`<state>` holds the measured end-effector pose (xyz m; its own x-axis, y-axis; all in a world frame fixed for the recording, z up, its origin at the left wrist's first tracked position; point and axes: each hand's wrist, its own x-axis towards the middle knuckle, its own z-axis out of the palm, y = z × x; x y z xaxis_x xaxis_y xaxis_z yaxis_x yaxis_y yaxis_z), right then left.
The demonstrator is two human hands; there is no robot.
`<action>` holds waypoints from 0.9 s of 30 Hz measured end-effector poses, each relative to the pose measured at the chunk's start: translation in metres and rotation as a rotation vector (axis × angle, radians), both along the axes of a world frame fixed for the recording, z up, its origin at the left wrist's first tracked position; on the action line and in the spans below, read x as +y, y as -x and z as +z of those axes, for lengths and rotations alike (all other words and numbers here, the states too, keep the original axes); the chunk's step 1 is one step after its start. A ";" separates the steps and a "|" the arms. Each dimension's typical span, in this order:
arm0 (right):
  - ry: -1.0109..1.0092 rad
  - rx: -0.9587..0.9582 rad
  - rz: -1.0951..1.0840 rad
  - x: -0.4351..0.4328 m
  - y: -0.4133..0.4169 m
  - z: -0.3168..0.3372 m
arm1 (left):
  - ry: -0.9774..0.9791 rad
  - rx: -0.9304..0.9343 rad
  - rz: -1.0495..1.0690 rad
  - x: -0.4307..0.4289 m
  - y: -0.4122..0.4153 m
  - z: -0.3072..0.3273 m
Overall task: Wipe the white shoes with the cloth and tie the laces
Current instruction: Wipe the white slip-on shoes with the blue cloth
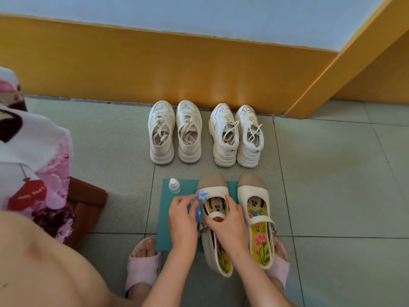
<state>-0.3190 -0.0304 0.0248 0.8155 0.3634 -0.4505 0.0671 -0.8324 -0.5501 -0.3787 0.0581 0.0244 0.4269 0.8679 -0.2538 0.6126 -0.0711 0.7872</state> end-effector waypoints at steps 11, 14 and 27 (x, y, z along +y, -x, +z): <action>-0.018 0.014 -0.018 -0.001 -0.001 -0.002 | -0.092 0.124 -0.586 0.039 -0.045 -0.011; -0.013 0.008 -0.016 -0.002 -0.002 -0.001 | -0.099 0.075 -0.456 0.030 -0.028 -0.016; 0.004 0.020 0.007 -0.003 -0.001 0.002 | 0.150 0.007 0.027 -0.012 0.013 -0.022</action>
